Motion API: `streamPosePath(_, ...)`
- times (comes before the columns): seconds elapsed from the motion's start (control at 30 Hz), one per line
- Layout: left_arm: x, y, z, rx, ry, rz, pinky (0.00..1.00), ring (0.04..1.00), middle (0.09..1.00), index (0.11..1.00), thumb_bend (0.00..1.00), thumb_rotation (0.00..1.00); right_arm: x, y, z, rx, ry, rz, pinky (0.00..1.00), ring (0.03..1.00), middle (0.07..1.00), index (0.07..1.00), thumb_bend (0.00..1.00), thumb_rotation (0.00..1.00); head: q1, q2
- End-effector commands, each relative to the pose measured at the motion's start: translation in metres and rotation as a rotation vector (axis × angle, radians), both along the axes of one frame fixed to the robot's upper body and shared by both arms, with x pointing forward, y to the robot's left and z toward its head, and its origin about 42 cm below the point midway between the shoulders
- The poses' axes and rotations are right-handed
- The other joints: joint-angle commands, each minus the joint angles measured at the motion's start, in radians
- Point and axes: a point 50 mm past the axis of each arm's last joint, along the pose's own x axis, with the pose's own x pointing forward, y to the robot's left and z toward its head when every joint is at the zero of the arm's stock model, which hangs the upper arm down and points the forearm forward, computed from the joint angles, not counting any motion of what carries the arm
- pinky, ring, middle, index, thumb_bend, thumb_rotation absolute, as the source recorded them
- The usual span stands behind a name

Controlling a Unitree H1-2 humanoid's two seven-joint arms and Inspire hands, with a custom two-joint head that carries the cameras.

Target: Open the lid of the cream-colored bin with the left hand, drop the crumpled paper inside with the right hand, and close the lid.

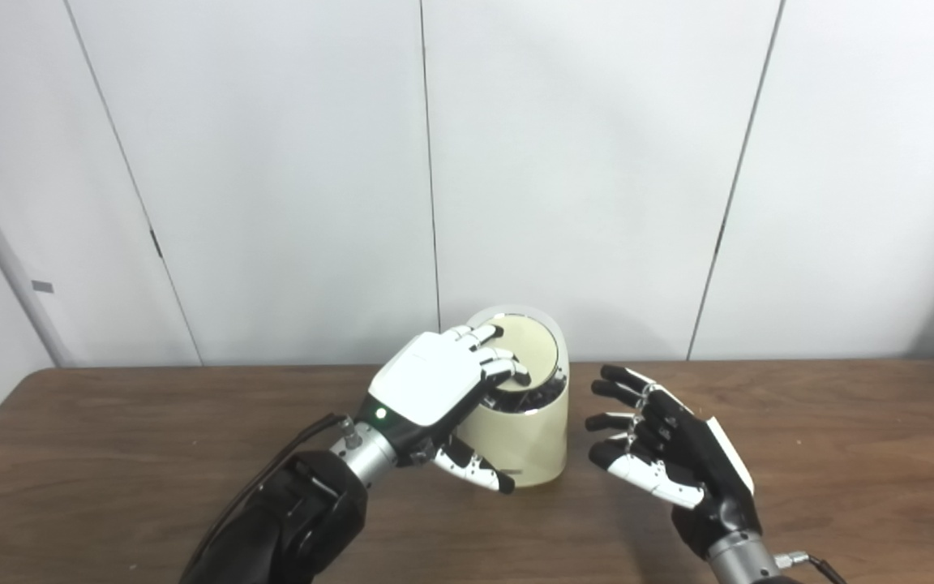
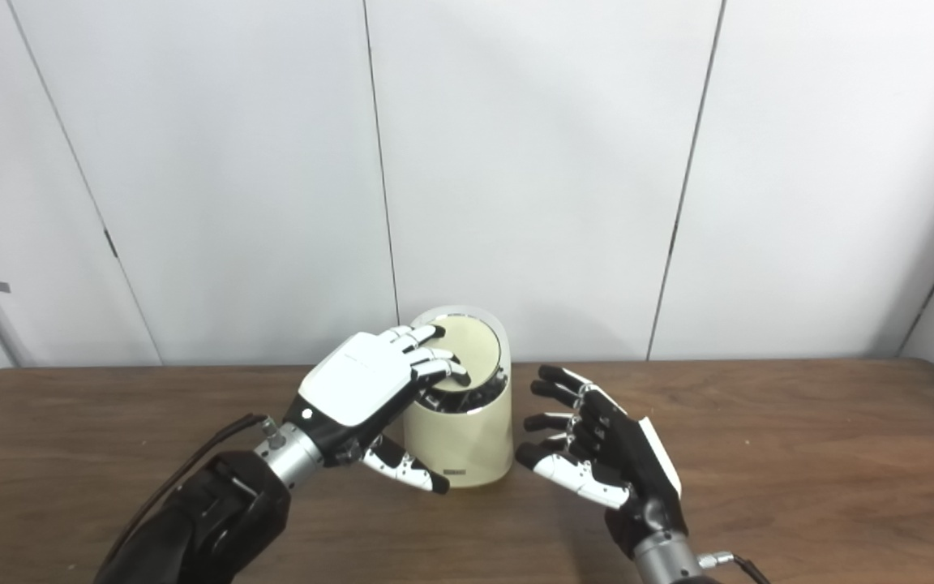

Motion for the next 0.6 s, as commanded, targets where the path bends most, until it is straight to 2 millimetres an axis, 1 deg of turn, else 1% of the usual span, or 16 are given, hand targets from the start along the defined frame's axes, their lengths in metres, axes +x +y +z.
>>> streamPosePath(0.0, 0.007, 0.006, 0.0, 0.028, 0.067, 0.06, 0.97, 0.951, 0.816, 0.801, 0.97, 0.41, 0.001, 0.001, 0.02, 0.003, -0.081, 0.002, 0.45, 0.63, 0.779, 0.776, 0.76, 0.27, 0.0, 0.0)
streamPosePath(0.07, 0.009, 0.006, -0.002, 0.036, 0.109, 0.069, 0.99, 0.945, 0.806, 0.789, 0.96, 0.44, 0.001, 0.001, 0.021, 0.005, -0.081, 0.0, 0.45, 0.632, 0.776, 0.774, 0.75, 0.25, -0.001, 0.002)
streamPosePath(0.23, 0.013, 0.006, -0.008, 0.063, 0.168, 0.079, 0.97, 0.914, 0.776, 0.761, 0.98, 0.46, -0.001, 0.0, 0.023, 0.0, -0.083, -0.001, 0.46, 0.64, 0.776, 0.778, 0.74, 0.25, -0.001, 0.007)
streamPosePath(0.33, 0.014, 0.005, -0.011, 0.077, 0.191, 0.085, 0.97, 0.898, 0.766, 0.75, 0.99, 0.46, -0.001, -0.001, 0.023, 0.002, -0.085, -0.004, 0.46, 0.639, 0.771, 0.776, 0.73, 0.24, 0.0, 0.008)
streamPosePath(0.57, 0.014, 0.005, -0.011, 0.105, 0.205, 0.082, 0.98, 0.88, 0.754, 0.733, 0.99, 0.49, 0.001, -0.002, 0.022, 0.013, -0.086, -0.003, 0.46, 0.638, 0.76, 0.769, 0.74, 0.24, 0.005, 0.006)
